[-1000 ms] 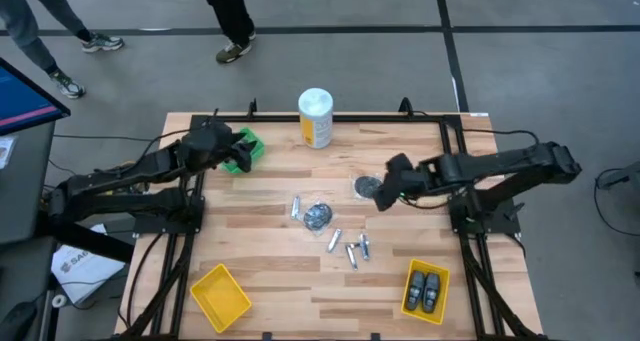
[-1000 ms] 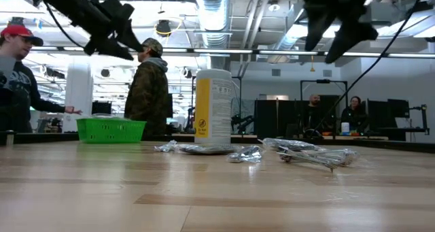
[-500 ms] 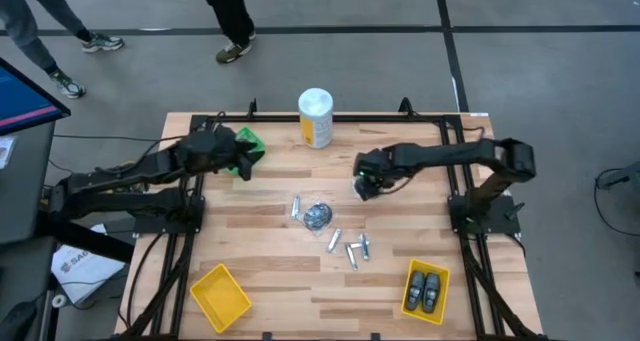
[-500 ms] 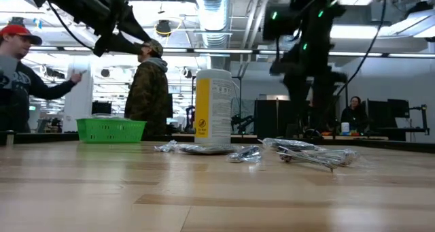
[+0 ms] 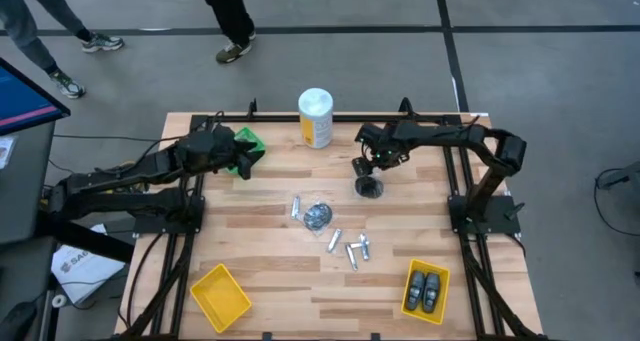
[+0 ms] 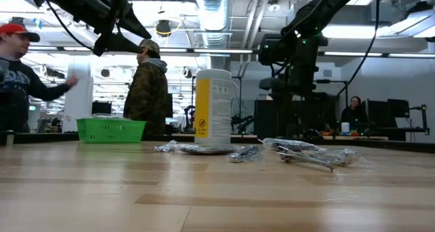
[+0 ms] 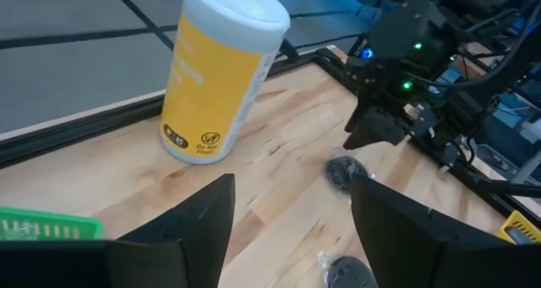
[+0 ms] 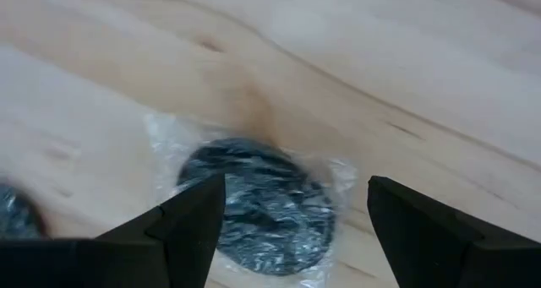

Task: Pick & Place Travel size toiletries
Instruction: Put the black hairbrush into the green bin

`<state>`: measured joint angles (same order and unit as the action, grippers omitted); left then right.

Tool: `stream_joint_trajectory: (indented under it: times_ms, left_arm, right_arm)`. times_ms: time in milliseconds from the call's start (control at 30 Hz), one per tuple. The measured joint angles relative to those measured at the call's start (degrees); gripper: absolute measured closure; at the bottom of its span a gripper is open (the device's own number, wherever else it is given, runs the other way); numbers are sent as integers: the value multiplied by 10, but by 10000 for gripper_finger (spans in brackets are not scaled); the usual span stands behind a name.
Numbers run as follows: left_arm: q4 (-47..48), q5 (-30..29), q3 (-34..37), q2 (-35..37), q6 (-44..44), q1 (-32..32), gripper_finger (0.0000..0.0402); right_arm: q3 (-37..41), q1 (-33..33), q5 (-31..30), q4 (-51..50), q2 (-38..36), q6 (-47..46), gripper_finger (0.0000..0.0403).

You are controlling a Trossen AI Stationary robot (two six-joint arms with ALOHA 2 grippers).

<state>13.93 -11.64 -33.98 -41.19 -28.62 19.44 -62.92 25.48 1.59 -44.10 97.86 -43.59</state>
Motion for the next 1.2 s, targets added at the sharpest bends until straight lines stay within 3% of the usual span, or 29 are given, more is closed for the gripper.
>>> stream_joint_trajectory:
  times_ms: [133, 367, 500, 633, 933, 1200]
  left_arm:
    - [-1, 0, 0, 0, 0, -1, 176]
    - [-5, 0, 0, 0, 0, -1, 178]
    - [-9, 0, 0, 0, 0, -1, 179]
    - [-11, 0, 0, 0, -2, -1, 179]
    - [-12, 0, 0, 0, -3, -1, 179]
    - [-13, 0, 0, 0, -3, -1, 179]
  right_arm:
    - [38, 3, 1, 21, 0, -40, 127]
    - [117, 14, 31, 160, -2, -116, 127]
    - [127, 17, 30, 170, -4, -123, 139]
    - [128, 17, 29, 169, -3, -124, 183]
    - [129, 16, 29, 171, -1, -100, 332]
    - [130, 15, 31, 174, -1, -76, 399]
